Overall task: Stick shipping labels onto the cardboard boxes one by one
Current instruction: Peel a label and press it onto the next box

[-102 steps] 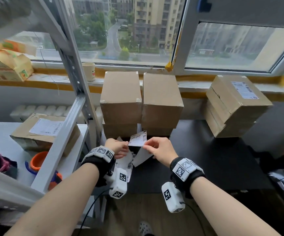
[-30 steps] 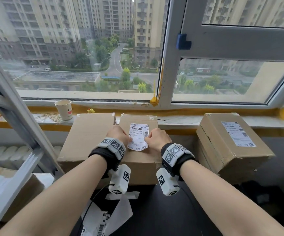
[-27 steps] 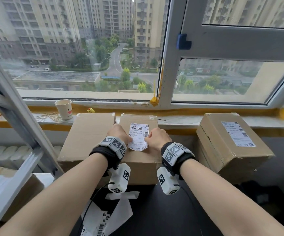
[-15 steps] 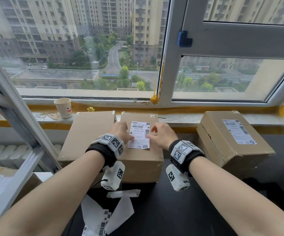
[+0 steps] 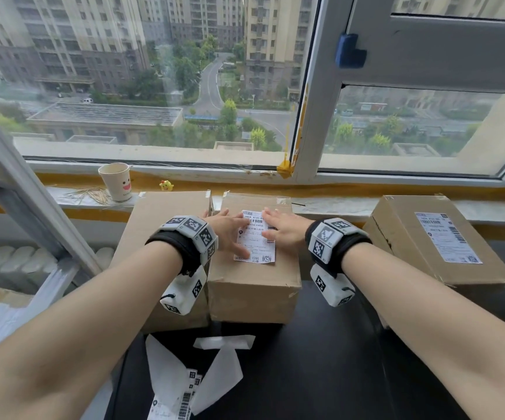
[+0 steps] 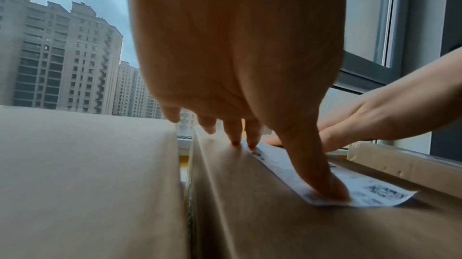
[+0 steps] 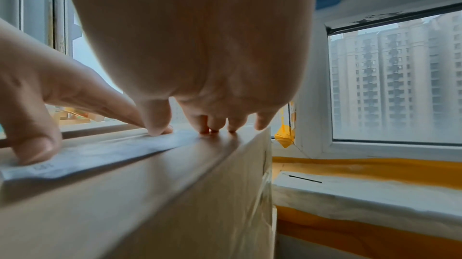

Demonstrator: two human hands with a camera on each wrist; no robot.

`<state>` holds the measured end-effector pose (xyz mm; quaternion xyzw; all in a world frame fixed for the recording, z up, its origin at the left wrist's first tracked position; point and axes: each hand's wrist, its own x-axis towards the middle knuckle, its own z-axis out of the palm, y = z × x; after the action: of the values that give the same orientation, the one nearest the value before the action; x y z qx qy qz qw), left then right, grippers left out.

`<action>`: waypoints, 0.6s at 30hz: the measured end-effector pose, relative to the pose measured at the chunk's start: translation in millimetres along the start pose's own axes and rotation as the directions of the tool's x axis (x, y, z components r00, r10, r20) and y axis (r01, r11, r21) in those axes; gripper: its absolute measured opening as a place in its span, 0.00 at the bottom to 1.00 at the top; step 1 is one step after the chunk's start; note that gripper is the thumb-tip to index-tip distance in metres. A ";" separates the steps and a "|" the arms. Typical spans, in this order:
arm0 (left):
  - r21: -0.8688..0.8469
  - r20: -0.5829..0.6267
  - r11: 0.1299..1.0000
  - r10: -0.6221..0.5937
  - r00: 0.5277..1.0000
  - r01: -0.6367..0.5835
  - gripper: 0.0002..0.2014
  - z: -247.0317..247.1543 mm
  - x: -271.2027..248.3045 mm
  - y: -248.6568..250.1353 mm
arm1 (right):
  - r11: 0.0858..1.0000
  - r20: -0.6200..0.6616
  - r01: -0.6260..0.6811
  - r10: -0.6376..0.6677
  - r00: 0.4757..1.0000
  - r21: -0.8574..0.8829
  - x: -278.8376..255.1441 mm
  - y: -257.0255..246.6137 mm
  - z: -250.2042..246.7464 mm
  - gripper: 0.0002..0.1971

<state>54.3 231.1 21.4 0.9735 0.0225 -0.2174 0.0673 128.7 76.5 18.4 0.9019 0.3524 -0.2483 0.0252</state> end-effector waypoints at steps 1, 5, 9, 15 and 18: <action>0.006 0.003 1.000 -0.003 1.000 0.003 0.47 -1.2 1.4 0.8 | 1.000 0.022 -0.002 0.003 1.000 -0.008 3.6 -2.2 -2.5 0.32; 0.047 0.018 0.998 -0.043 0.999 0.043 0.56 -4.1 3.7 2.0 | 1.000 0.067 0.020 -0.019 0.998 -0.009 9.8 -12.5 -4.0 0.31; 0.069 0.013 0.996 -0.064 0.998 0.063 0.62 0.6 8.3 0.1 | 0.996 0.100 0.079 -0.082 0.992 0.032 2.9 -23.3 3.8 0.31; 0.125 -0.011 0.992 -0.018 1.000 0.019 0.55 7.2 0.9 1.1 | 0.992 0.148 0.108 -0.117 0.982 0.068 -27.6 -38.4 8.8 0.29; 0.143 -0.024 0.989 -0.037 0.999 0.040 0.52 12.1 -3.8 0.5 | 0.994 0.151 0.094 -0.103 0.983 0.062 -42.5 -40.8 16.1 0.28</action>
<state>45.9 228.9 12.2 0.9775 0.0262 -0.2092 -0.0072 68.6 77.1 29.4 0.8619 0.3867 -0.3277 0.0154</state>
